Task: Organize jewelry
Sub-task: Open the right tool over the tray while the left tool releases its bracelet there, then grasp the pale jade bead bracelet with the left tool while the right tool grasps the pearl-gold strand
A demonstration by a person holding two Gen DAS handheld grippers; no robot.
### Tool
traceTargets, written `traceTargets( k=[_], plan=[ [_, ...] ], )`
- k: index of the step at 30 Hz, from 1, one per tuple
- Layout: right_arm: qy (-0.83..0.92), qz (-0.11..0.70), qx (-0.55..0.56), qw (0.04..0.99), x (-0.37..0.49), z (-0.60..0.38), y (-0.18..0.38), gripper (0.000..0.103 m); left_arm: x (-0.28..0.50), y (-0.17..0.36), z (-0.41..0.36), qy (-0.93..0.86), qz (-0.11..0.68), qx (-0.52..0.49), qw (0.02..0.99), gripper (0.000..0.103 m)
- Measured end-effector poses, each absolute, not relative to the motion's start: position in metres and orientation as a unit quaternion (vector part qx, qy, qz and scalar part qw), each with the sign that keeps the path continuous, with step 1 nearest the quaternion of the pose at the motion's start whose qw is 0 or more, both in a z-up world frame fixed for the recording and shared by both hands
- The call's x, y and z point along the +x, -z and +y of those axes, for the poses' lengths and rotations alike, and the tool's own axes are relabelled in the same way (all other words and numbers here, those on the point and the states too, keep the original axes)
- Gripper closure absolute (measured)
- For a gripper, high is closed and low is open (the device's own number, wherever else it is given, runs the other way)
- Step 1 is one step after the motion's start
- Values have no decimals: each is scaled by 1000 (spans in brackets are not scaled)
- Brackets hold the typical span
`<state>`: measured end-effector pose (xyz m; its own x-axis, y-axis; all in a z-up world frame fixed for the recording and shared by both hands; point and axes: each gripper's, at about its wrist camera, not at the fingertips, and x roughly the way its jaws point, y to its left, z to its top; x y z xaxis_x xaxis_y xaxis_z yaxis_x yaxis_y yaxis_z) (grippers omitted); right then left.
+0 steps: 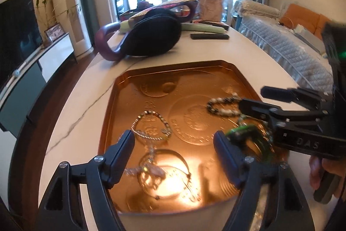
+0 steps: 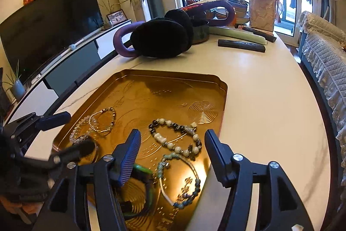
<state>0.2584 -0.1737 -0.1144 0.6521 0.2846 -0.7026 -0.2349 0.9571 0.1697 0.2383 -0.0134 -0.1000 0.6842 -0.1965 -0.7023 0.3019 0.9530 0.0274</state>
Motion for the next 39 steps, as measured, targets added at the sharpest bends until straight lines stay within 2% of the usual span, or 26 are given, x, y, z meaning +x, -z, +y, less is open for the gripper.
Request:
traceTargets(
  k=[2,5,6,18,24,30,33,36,37,38,39],
  plan=[
    [-140,396,31,907,254,-171,111,25,230,97,-16,138,371,74,915,26],
    [-143,383,45,912,242,-173,102,9,219,91,-10,141,376,50,915,26],
    [-140,379,44,914,238,-173,100,7,216,89,-6,142,379,37,914,26],
    [-163,364,39,916,181,-169,78,3,171,74,35,126,383,-40,914,26],
    [-191,323,-25,926,142,-148,62,3,147,68,46,118,389,-39,913,26],
    [-155,382,15,911,126,-151,56,4,129,57,67,116,425,-76,895,26],
    [-176,388,75,902,117,-167,58,4,117,58,74,102,416,-66,901,26],
    [-185,374,73,906,110,-169,67,7,113,71,74,91,399,-50,911,26],
    [-180,372,64,908,110,-167,70,15,112,78,75,92,401,-50,910,26],
    [-177,374,54,909,110,-165,76,31,114,85,74,99,408,-55,906,29],
    [-181,380,52,906,111,-162,83,42,115,91,74,105,415,-60,902,31]
  ],
)
